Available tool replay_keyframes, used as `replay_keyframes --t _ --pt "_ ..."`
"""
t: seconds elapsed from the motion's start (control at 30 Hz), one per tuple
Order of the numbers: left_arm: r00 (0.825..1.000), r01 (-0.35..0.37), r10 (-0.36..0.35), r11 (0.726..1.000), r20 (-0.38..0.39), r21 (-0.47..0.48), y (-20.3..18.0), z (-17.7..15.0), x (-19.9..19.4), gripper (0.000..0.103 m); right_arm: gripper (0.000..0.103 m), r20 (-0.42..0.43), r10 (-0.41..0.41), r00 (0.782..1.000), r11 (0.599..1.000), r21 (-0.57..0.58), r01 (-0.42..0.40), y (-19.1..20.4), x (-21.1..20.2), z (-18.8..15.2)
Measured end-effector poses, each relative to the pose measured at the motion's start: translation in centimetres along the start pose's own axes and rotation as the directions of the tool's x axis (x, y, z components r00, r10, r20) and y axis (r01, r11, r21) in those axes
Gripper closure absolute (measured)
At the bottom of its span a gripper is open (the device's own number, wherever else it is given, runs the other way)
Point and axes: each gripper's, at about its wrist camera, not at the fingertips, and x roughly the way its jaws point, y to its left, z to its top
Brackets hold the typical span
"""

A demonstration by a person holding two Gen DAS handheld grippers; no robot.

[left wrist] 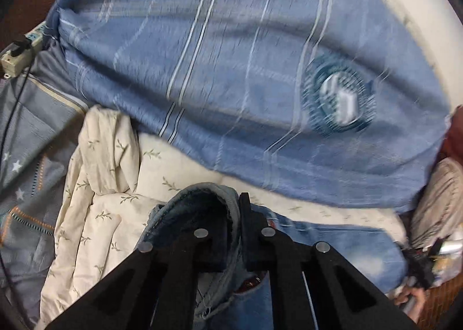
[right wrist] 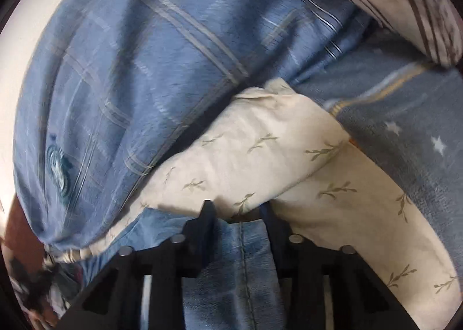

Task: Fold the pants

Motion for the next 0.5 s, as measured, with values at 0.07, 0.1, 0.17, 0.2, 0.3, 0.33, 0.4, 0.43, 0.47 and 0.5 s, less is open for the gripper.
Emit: replay_keyframes --t 0.07,0.1,0.17,0.2,0.3,0.33,0.4,0.43,0.47,0.5 --pt "0.998 0.04 -0.04 0.999 0.039 -0.005 0.1 -0.1 -1.4 0.096 0.084 0.015 0.017 1.0 0.999 -0.041 -0.016 1.0 -1.0 -0.3" --pt "0.996 0.068 -0.068 0.998 0.066 -0.004 0.2 -0.5 -3.0 0.096 0.084 0.041 0.023 0.999 0.997 -0.08 -0.02 1.9 -2.1 -0.5" --pt "0.99 0.103 -0.103 0.995 0.097 0.003 -0.4 -0.8 -4.9 0.096 0.085 0.081 0.056 0.995 0.99 -0.13 -0.045 2.9 -4.3 -0.9" --pt "0.987 0.116 -0.116 0.993 0.113 0.006 -0.4 -1.4 -6.2 0.096 0.085 0.099 0.083 0.992 0.986 -0.152 -0.068 3.3 -5.7 -1.3" --pt "0.974 0.164 -0.167 0.986 0.154 0.032 0.2 -4.1 -9.7 0.096 0.085 0.116 0.115 0.987 0.974 -0.208 -0.09 3.7 -9.3 -2.9" --pt "0.97 0.174 -0.178 0.984 0.163 0.039 0.3 -5.1 -10.9 0.096 0.085 0.112 0.122 0.986 0.97 -0.223 -0.094 3.5 -10.1 -3.5" --pt "0.965 0.194 -0.199 0.98 0.168 0.048 1.1 -7.2 -12.5 0.096 0.085 0.083 0.145 0.986 0.964 -0.235 -0.122 2.9 -11.7 -4.6" --pt "0.963 0.204 -0.21 0.978 0.166 0.053 1.5 -8.5 -13.5 0.096 0.085 0.07 0.161 0.984 0.963 -0.229 -0.141 2.2 -12.5 -5.4" --pt "0.963 0.208 -0.215 0.976 0.161 0.059 1.9 -9.7 -14.1 0.096 0.085 0.059 0.172 0.983 0.962 -0.226 -0.155 1.8 -13.3 -6.4" --pt "0.966 0.203 -0.211 0.977 0.148 0.07 2.4 -11.2 -14.6 0.096 0.085 0.056 0.169 0.984 0.961 -0.232 -0.151 1.2 -14.2 -7.5"
